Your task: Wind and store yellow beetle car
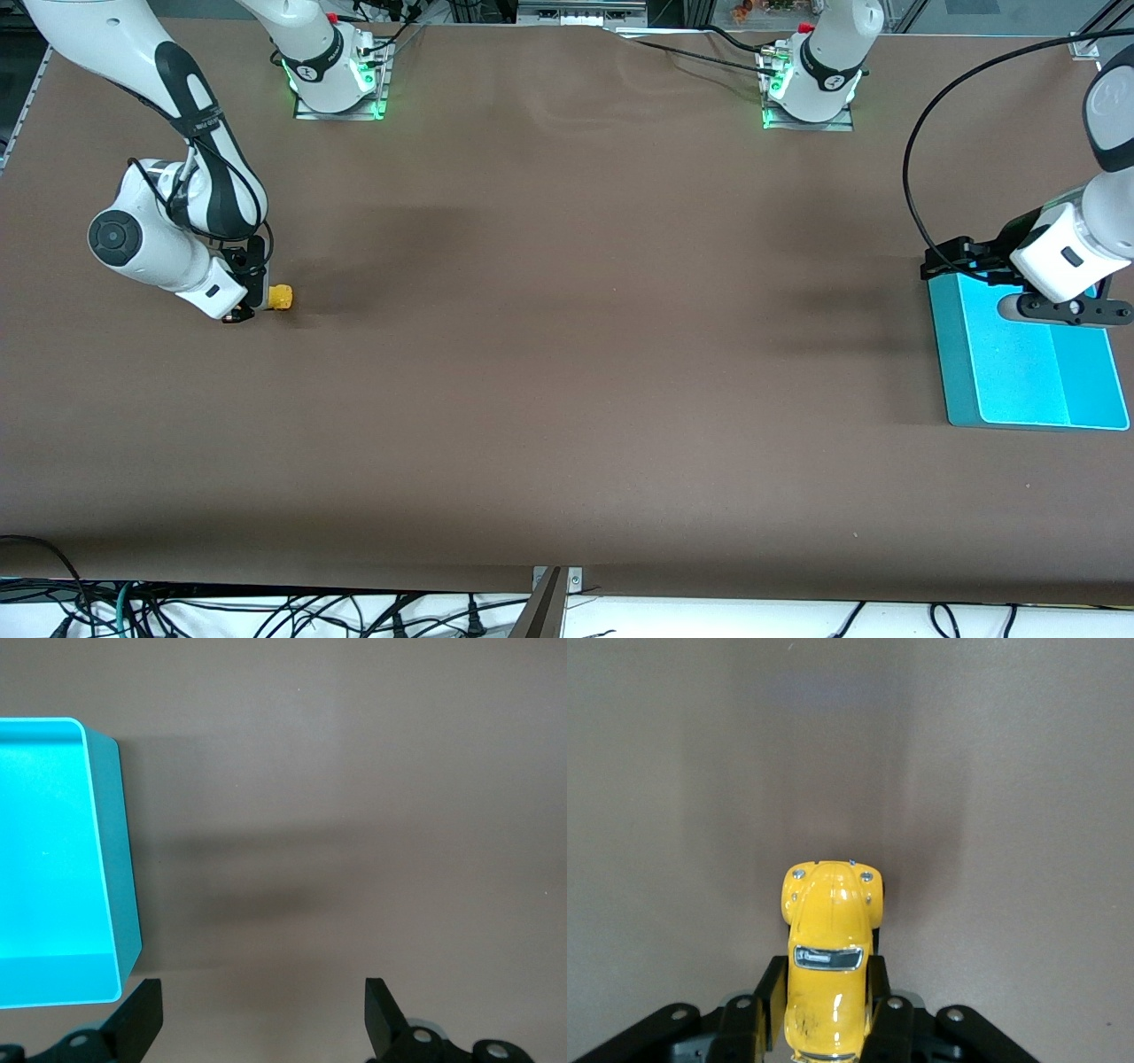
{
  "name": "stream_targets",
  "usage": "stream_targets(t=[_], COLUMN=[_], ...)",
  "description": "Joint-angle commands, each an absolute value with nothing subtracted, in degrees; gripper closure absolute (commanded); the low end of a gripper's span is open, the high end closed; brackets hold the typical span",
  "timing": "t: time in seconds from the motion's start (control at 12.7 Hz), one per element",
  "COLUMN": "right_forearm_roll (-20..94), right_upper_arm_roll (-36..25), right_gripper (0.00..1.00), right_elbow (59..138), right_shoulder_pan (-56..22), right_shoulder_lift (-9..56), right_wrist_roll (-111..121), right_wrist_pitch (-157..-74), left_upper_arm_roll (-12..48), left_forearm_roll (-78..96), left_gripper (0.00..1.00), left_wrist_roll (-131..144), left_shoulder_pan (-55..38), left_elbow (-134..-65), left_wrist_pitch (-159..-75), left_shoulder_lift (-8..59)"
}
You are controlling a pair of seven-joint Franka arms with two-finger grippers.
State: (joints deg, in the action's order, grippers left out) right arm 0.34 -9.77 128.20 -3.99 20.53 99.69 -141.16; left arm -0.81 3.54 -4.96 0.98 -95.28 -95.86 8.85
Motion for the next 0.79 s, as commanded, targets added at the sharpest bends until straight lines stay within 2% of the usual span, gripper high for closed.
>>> stream_targets(t=[0.0, 0.24, 0.71], right_forearm_roll=[0.00, 0.35, 0.18], right_upper_arm_roll=[-10.81, -10.46, -10.20], right_gripper=[0.00, 0.00, 0.00], right_elbow=[130.08, 127.89, 122.01], right_shoulder_pan=[-3.25, -3.51, -3.96], right_shoulder_lift=[22.96, 19.17, 18.19], right_wrist_roll=[100.99, 95.90, 95.71], right_wrist_pitch=[-139.77, -130.01, -123.59], left_upper_arm_roll=[-0.79, -0.79, -0.35], left_forearm_roll=[4.83, 4.83, 4.92], left_gripper=[0.00, 0.00, 0.00], left_wrist_roll=[-5.36, -5.36, -5.36], left_shoulder_pan=[1.23, 1.23, 1.23], left_elbow=[-97.99, -100.89, -101.69], left_wrist_pitch=[-97.64, -100.45, -100.81], left_shoulder_lift=[7.12, 6.59, 6.42])
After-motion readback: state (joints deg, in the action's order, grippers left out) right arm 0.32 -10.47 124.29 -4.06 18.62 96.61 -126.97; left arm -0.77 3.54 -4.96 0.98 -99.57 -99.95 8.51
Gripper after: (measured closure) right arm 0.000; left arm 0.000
